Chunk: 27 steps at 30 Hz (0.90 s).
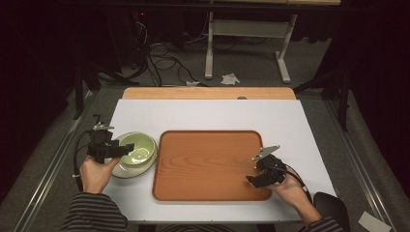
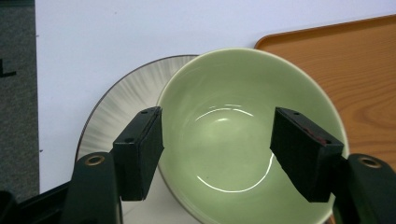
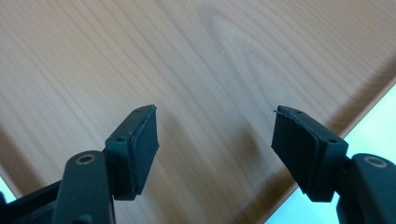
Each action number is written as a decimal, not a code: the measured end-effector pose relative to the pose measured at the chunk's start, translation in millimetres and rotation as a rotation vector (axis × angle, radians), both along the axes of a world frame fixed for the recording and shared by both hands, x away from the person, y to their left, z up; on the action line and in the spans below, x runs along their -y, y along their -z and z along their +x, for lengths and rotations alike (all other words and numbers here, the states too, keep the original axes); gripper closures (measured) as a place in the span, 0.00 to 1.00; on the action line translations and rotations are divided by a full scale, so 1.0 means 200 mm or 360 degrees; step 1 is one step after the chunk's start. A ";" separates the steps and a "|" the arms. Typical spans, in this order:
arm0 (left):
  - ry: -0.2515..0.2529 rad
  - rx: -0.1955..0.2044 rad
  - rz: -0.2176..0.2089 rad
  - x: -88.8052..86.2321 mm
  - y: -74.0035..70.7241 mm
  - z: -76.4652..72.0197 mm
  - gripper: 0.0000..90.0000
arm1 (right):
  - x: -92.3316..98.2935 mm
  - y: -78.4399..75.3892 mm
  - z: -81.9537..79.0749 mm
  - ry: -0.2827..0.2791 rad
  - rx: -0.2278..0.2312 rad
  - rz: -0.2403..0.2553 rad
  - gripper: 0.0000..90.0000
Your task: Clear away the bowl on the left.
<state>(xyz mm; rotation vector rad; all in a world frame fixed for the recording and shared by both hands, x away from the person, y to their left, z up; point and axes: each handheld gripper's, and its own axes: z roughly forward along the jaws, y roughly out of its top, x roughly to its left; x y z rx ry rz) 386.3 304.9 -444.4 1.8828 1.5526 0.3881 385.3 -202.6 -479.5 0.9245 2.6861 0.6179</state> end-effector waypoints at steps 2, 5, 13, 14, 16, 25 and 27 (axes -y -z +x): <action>-0.0022 -0.0004 -0.0017 -0.01 0.00 0.00 0.39 | 0.00 0.00 0.00 0.0000 0.0000 -0.0001 0.37; -0.0045 -0.0007 -0.0024 -0.02 0.00 0.00 0.38 | 0.00 0.00 0.00 0.0000 -0.0001 0.0001 0.37; -0.0073 -0.0059 -0.0028 -0.04 0.04 0.02 0.38 | 0.00 0.00 0.00 -0.0003 -0.0001 -0.0001 0.37; -0.0079 -0.0069 -0.0028 -0.04 0.05 0.02 0.38 | 0.00 0.00 0.00 -0.0006 -0.0001 -0.0001 0.37; -0.0083 -0.0093 -0.0036 -0.05 0.06 0.03 0.38 | 0.00 0.00 0.00 0.0000 -0.0007 -0.0005 0.37; -0.0062 -0.0181 -0.0026 -0.05 0.10 0.06 0.41 | 0.00 0.01 0.00 -0.0002 -0.0010 -0.0014 0.37; -0.0066 -0.0193 -0.0026 -0.04 0.11 0.07 0.42 | -0.01 0.01 0.00 -0.0007 -0.0009 -0.0015 0.37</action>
